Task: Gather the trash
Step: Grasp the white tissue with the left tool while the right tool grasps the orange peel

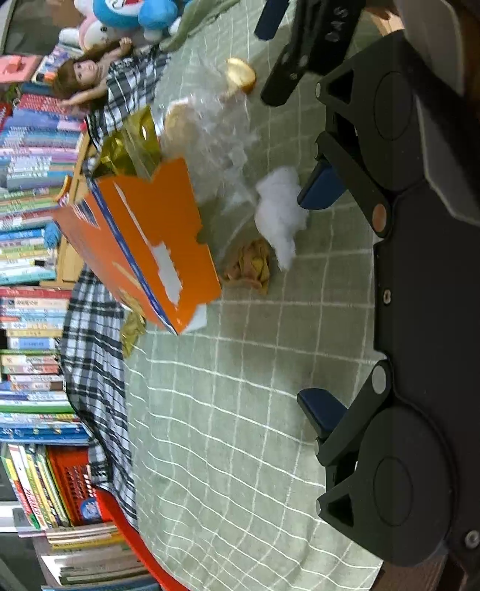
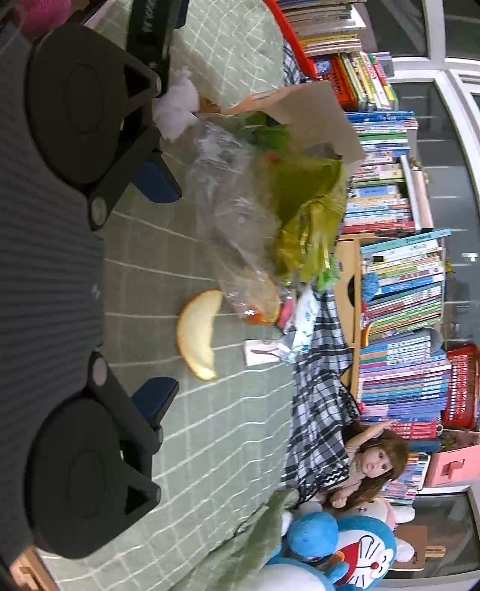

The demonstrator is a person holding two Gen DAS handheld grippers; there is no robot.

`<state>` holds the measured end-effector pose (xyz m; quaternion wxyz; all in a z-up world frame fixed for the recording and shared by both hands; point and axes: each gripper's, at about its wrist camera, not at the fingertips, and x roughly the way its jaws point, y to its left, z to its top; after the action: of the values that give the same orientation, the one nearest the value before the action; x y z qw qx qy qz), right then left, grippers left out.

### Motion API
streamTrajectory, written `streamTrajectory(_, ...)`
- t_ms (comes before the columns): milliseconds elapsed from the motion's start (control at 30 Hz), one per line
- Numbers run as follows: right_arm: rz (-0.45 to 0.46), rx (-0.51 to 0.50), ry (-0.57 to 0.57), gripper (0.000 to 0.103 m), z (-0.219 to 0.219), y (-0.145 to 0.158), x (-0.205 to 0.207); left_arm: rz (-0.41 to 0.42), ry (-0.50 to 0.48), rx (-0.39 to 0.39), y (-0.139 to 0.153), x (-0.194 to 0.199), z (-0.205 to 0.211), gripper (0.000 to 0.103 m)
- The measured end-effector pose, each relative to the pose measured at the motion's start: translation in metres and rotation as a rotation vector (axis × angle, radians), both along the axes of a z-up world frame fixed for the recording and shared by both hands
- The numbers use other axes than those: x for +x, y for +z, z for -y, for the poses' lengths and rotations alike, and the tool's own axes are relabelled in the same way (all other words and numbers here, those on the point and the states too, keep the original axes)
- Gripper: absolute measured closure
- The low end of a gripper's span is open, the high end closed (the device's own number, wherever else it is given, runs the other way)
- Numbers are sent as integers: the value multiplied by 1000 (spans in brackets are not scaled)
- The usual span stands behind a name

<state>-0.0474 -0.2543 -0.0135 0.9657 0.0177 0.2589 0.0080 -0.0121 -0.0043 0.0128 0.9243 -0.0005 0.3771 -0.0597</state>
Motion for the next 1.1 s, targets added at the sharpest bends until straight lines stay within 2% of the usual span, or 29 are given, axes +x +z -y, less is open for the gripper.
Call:
streamTrajectory(167,-2,13,-5,3,14,1,9,65,-19,-5,10,-12,5,0)
streamTrajectory(433,-15,-24,4,9,21,-2,25,119,-116,-88,16,-26,14,2)
streamTrajectory(667,-40,-34,25,15,21,-11,43,115,-136,-36,-1,-21,33,2)
streamTrajectory(767,-59,-32,26,21,21,-14,47,111,-127,-15,-10,-14,39,3)
streamTrajectory(900,-47,-28,28,35,22,-12,40,96,-142,-56,-14,-11,40,24)
streamTrajectory(1033,-38,-8,31,40,25,-7,34,88,-139,-125,-12,-11,33,55)
streamTrajectory(1100,-32,0,33,43,25,-6,31,82,-127,-152,-11,-11,28,63)
